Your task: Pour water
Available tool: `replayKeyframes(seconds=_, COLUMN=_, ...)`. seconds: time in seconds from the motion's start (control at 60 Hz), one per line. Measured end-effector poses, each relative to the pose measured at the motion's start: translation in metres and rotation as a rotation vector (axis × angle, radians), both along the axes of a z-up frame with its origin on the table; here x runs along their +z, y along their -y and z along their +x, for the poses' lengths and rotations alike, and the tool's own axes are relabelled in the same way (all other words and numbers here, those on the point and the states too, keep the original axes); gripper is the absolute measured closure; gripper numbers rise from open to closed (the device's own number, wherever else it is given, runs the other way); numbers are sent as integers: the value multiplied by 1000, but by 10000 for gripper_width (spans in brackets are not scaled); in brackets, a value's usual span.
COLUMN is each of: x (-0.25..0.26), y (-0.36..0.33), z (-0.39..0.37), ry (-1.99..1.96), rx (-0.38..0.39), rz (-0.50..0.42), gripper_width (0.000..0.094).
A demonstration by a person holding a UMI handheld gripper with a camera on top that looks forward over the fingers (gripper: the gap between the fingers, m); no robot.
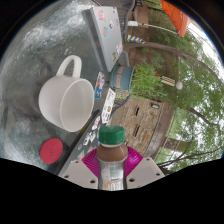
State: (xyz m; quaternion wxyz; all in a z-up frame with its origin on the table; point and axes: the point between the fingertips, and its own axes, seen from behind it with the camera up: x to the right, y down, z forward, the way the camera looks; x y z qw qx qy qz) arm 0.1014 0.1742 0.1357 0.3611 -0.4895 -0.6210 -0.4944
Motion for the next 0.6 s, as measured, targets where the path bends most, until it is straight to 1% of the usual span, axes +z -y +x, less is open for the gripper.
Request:
replayKeyframes(seconds=0.067, x=-7, y=0, z=-2, ry=126, rx=-14, rz=-18, gripper_width=662)
replayKeyframes(seconds=0.167, x=-4, y=2, z=-7, ry=348, rx=18, rz=-16, gripper_width=663)
replayKeyframes(seconds=0.2, x=-3, y=13, z=-12, ry=403, rx=26, rz=-17, gripper_width=664)
replayKeyframes(seconds=0.217, x=-3, y=3, z=-12, ry=422, rx=34, rz=-21, gripper_width=664)
replayKeyframes(seconds=0.267, x=-3, y=8, z=-13, ry=471, rx=40, rz=-27, gripper_width=665)
replayKeyframes(seconds=0.433, x=-11, y=15, z=-21, ry=525, rx=67, rz=-53, gripper_width=664)
replayKeyframes(seconds=0.533, x=-14, y=12, z=-21, ry=482, rx=62, rz=-65, gripper_width=663)
replayKeyframes(seconds=0.6, x=-12, y=12, z=-26, ry=413, rx=73, rz=-61, gripper_width=663)
